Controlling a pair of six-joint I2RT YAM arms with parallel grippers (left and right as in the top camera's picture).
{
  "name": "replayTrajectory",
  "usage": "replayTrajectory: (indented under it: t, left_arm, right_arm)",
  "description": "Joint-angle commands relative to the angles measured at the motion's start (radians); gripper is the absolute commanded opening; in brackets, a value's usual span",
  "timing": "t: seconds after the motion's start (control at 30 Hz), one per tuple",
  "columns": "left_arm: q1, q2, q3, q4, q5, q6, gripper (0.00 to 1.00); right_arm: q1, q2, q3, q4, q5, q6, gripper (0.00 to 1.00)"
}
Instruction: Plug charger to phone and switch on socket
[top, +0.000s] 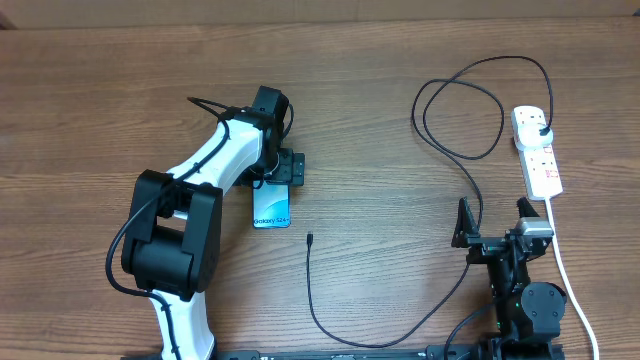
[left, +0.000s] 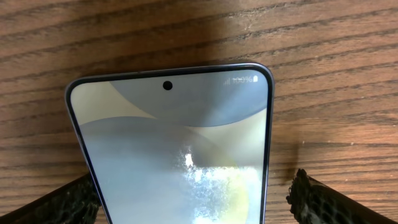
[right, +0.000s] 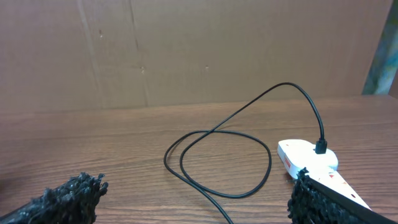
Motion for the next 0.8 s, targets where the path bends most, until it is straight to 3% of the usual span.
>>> replayTrajectory:
  t: [0.0,0.77]
  left_arm:
    - [0.012,0.059,-0.028,0.015,0.039,0.027,1.0]
    - [0.006,0.059,-0.029,-0.002,0.046,-0.011,0.99]
  right_arm:
    - [0.003,-0.008,-0.011,0.007,0.006,-0.005,1.0]
    - [0.002,-0.008,-0.011,0.006,0.006,-0.005,1.0]
